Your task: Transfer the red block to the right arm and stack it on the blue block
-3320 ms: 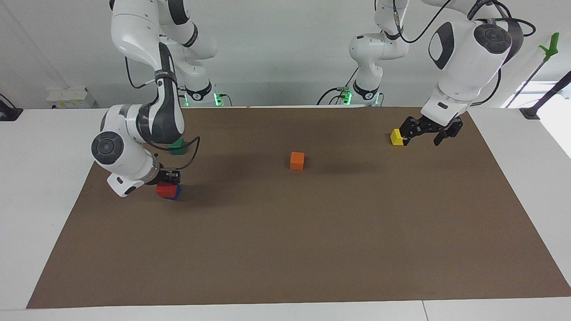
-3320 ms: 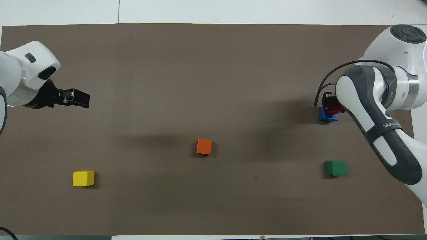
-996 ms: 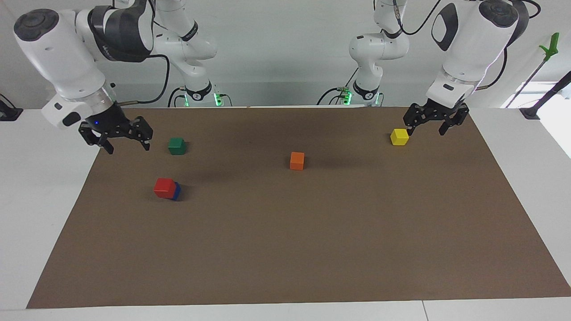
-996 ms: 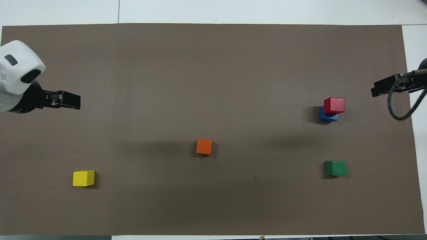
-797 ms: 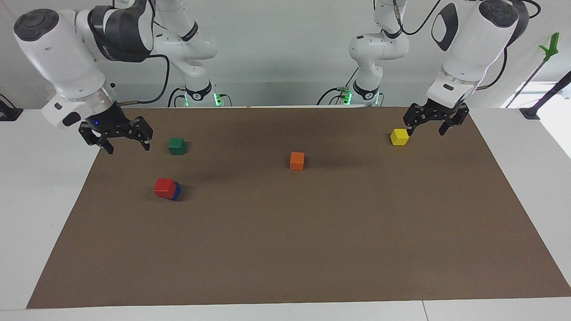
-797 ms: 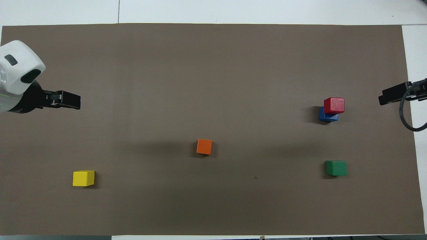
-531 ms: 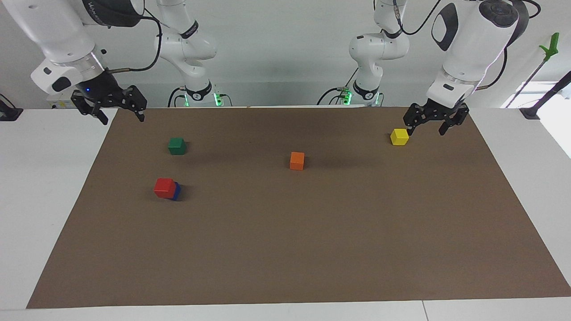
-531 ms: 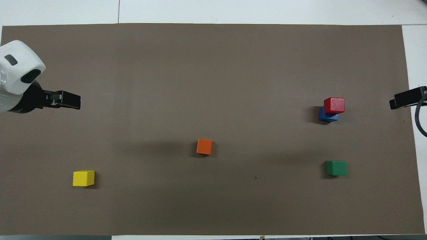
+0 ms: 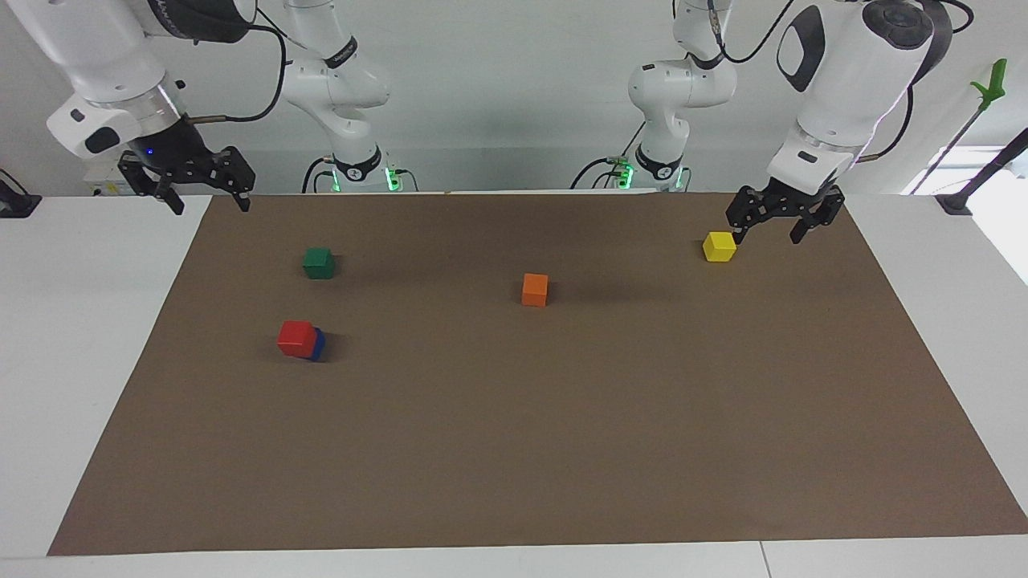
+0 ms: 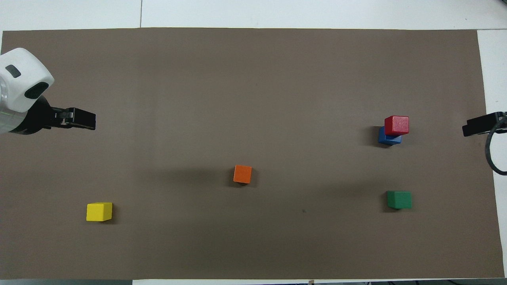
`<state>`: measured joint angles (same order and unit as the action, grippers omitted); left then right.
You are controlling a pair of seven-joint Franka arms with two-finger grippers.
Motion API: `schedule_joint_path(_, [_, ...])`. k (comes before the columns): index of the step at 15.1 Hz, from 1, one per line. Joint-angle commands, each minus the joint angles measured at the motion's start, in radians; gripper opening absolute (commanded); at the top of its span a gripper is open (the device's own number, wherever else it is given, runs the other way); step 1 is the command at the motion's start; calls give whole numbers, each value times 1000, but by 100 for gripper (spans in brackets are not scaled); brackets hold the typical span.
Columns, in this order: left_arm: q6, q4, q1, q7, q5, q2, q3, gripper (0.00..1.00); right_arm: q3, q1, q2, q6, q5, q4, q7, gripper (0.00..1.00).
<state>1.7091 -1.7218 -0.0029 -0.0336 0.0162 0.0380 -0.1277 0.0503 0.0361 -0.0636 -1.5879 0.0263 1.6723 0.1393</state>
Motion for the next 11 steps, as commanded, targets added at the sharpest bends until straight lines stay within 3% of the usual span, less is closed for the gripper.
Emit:
schedule_joint_path(1, [-9,-18,11,6,-5,20,-3,100,3,7,-42,-20,8,47,5,100])
schedule_joint_path(11, [-11,-18,11,6,-5,20,-3,100,17,7,-35,28,1,17,-3,100])
